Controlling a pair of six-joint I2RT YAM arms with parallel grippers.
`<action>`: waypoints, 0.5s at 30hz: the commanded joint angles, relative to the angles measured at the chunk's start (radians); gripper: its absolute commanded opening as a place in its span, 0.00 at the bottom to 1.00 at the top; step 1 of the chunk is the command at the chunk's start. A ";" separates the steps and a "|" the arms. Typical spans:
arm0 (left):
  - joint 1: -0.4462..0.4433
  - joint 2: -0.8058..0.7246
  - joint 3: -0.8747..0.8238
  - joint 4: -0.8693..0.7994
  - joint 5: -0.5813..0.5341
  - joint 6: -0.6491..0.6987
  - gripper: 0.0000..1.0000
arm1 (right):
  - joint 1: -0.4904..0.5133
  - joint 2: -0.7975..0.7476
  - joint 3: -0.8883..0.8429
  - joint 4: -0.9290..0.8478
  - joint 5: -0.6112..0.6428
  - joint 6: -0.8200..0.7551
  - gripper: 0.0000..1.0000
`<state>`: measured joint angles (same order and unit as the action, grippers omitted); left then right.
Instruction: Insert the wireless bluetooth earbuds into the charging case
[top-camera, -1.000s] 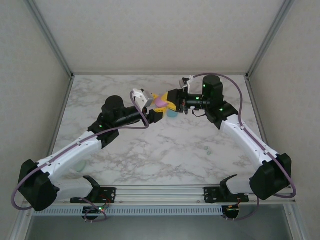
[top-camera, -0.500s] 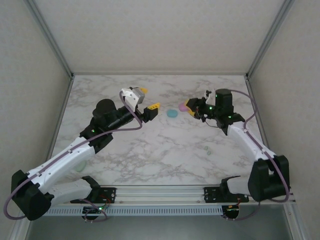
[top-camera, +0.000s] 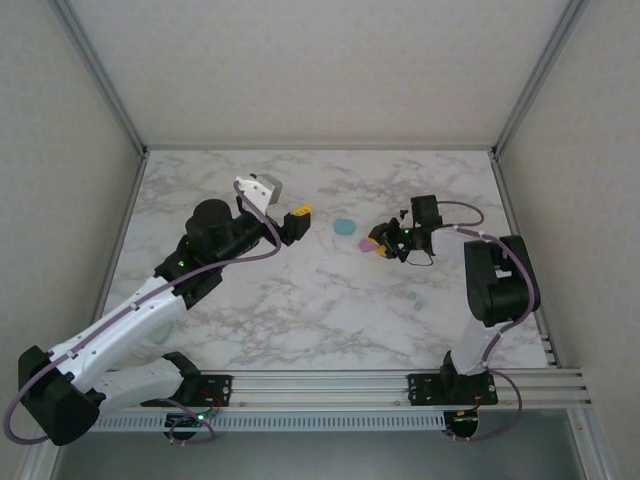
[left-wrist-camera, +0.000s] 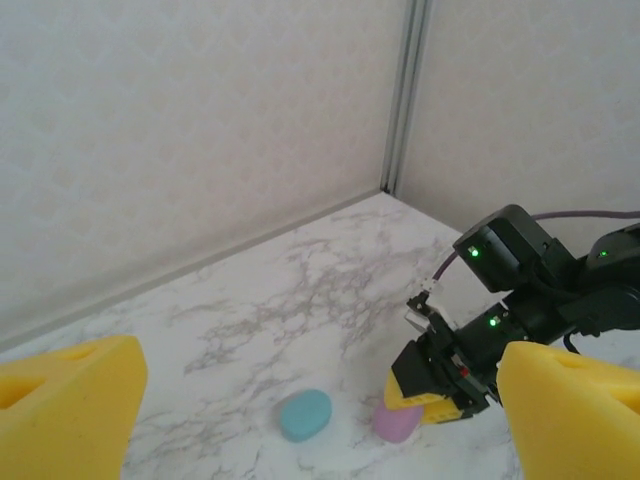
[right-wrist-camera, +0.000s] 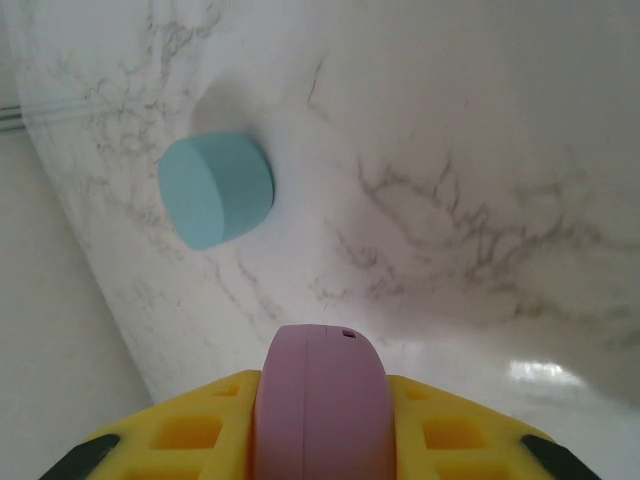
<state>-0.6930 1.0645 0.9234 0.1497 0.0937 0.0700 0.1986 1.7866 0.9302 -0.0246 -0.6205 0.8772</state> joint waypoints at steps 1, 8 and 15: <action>-0.002 -0.014 0.050 -0.052 -0.032 -0.024 0.93 | -0.011 0.044 0.067 0.049 0.001 -0.043 0.16; 0.000 -0.018 0.052 -0.081 -0.041 -0.018 0.94 | -0.011 0.166 0.147 0.057 -0.027 -0.062 0.22; 0.001 -0.011 0.059 -0.098 -0.048 -0.010 0.94 | -0.011 0.185 0.169 -0.061 0.016 -0.127 0.38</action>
<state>-0.6930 1.0645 0.9413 0.0658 0.0654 0.0624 0.1913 1.9526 1.0828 -0.0029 -0.6388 0.8047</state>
